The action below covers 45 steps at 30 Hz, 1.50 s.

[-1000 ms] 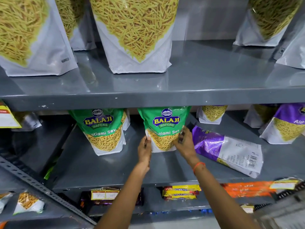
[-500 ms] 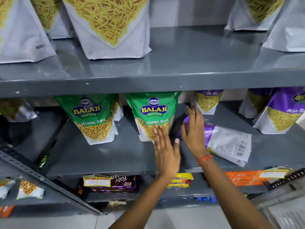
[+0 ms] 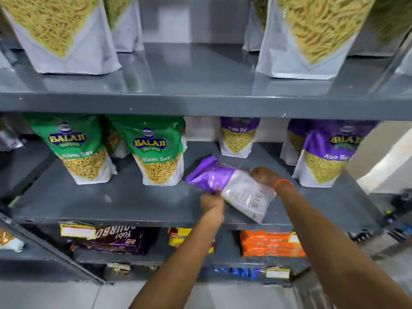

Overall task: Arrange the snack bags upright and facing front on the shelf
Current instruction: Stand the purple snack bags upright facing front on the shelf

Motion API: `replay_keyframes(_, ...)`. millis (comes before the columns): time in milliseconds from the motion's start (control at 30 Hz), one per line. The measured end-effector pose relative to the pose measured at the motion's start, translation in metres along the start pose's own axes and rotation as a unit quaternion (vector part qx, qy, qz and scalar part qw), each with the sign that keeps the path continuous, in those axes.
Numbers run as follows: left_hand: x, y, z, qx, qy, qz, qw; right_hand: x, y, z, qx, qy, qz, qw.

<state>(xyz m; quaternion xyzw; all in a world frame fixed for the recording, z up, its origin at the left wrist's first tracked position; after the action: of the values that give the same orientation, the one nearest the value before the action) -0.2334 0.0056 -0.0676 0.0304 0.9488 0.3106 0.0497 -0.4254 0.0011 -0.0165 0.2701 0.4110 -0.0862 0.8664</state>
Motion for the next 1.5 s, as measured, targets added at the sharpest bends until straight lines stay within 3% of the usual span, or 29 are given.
replay_keyframes(133, -0.003, 0.006, -0.005, -0.037, 0.128, 0.037, 0.99, -0.012, -0.016, -0.01, 0.033, -0.036, -0.029, 0.998)
replay_keyframes(267, -0.005, 0.014, -0.025, -0.012, 0.139, 0.115, 0.984, -0.012, -0.019, -0.03, 0.059, -0.182, -0.019, 0.981)
replay_keyframes(367, -0.004, 0.012, -0.048, 0.049, 0.134, 0.148, 0.979, -0.016, -0.02, -0.039, 0.025, -0.381, 0.006, 0.924)
replay_keyframes(467, 0.001, 0.002, -0.081, 0.132, 0.123, 0.154, 0.971, -0.035, -0.025, -0.04, -0.029, -0.502, -0.053, 0.863)
replay_keyframes(633, 0.016, -0.018, -0.12, 0.229, 0.082, 0.115, 0.963, -0.052, -0.02, -0.038, -0.115, -0.5, -0.191, 0.836)
replay_keyframes(833, 0.026, -0.02, -0.097, 0.31, 0.006, -0.052, 0.949, -0.031, -0.018, -0.045, -0.117, -0.457, -0.221, 0.854)
replay_keyframes(967, 0.062, -0.009, -0.066, 0.346, -0.105, 0.019, 0.932, -0.001, -0.005, -0.041, -0.11, -0.441, -0.236, 0.859)
replay_keyframes(1100, 0.072, -0.01, -0.069, 0.341, -0.085, 0.077, 0.933, 0.047, 0.004, -0.032, -0.078, -0.564, -0.205, 0.796)
replay_keyframes(1200, 0.067, -0.024, -0.078, 0.326, -0.095, 0.053, 0.939, 0.069, 0.006, -0.02, -0.061, -0.636, -0.164, 0.751)
replay_keyframes(1267, 0.064, -0.034, -0.088, 0.327, -0.126, 0.045, 0.935, 0.068, 0.007, -0.021, -0.055, -0.611, -0.188, 0.767)
replay_keyframes(1367, 0.055, -0.047, -0.097, 0.318, -0.139, 0.106, 0.932, 0.039, 0.008, -0.04, -0.033, -0.567, -0.283, 0.773)
replay_keyframes(1500, 0.041, -0.057, -0.105, 0.295, -0.178, 0.212, 0.915, 0.009, -0.006, -0.045, -0.072, -0.481, -0.189, 0.853)
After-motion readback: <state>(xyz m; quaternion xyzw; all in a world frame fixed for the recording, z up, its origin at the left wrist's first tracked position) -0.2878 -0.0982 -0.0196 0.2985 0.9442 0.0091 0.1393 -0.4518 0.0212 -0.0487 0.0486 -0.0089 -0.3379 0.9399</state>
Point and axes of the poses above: each hand's wrist, its own y-axis away from the middle knuckle, its own x-axis out of the palm, z = x × y, the point moved 7 cm from there along -y, towards the middle knuckle, and after that the axes turned 6 degrees about -y, right-handed, at the moved point
